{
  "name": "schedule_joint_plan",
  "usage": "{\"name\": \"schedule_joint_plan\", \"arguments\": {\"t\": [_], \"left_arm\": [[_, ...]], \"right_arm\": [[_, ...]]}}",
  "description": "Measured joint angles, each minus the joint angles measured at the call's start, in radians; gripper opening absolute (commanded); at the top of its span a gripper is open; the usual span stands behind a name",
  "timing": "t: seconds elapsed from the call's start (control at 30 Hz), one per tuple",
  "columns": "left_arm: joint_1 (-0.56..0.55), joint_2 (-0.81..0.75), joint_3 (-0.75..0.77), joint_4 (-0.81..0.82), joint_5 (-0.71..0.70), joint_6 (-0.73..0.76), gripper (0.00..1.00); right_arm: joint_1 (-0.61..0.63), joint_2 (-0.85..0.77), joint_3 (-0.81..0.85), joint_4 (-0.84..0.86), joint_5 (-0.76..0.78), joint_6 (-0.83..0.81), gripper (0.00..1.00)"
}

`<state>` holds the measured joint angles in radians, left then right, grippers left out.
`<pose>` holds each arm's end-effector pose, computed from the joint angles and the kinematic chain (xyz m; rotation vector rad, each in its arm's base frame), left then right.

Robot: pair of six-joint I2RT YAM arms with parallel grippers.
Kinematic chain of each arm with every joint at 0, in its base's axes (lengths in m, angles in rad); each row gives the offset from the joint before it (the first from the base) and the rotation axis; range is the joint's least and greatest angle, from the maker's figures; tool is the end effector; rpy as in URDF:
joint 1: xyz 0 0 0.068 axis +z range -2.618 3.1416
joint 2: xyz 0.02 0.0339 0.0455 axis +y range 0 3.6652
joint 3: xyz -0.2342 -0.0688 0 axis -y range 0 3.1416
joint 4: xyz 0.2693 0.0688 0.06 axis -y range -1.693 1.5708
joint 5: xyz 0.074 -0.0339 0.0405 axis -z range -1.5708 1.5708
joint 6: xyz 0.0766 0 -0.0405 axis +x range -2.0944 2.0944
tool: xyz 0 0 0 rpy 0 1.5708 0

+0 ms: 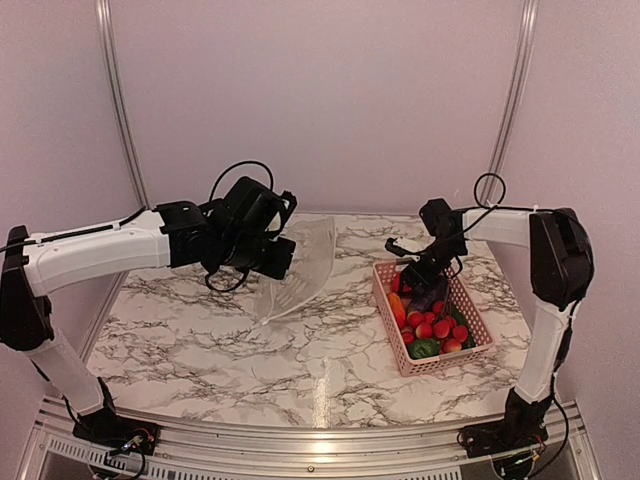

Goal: Place the food in the zip-top bag and seal the zipper
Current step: Pick up the fake vegetable from the bin.

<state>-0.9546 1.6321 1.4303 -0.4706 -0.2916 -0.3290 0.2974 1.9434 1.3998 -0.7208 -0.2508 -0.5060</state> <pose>0.2639 -0.3345 0.2603 0.5363 2.1717 -0.3815 0.3878 0.1388 0.1024 -1.1433 2.5522 0.3056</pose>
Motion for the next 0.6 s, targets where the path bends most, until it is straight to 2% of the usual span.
{"name": "schedule_joint_plan", "arguments": {"t": [0.17, 0.37, 0.6], "left_arm": [[0.001, -0.003, -0.002, 0.033, 0.000, 0.010, 0.00], [0.037, 0.027, -0.003, 0.089, 0.005, -0.007, 0.00], [0.072, 0.092, 0.074, 0.056, 0.051, -0.114, 0.00]], "right_arm": [[0.000, 0.000, -0.011, 0.024, 0.007, 0.000, 0.52], [0.000, -0.047, -0.011, -0.008, 0.014, 0.002, 0.46], [-0.003, -0.254, 0.012, -0.117, -0.050, -0.017, 0.44]]}}
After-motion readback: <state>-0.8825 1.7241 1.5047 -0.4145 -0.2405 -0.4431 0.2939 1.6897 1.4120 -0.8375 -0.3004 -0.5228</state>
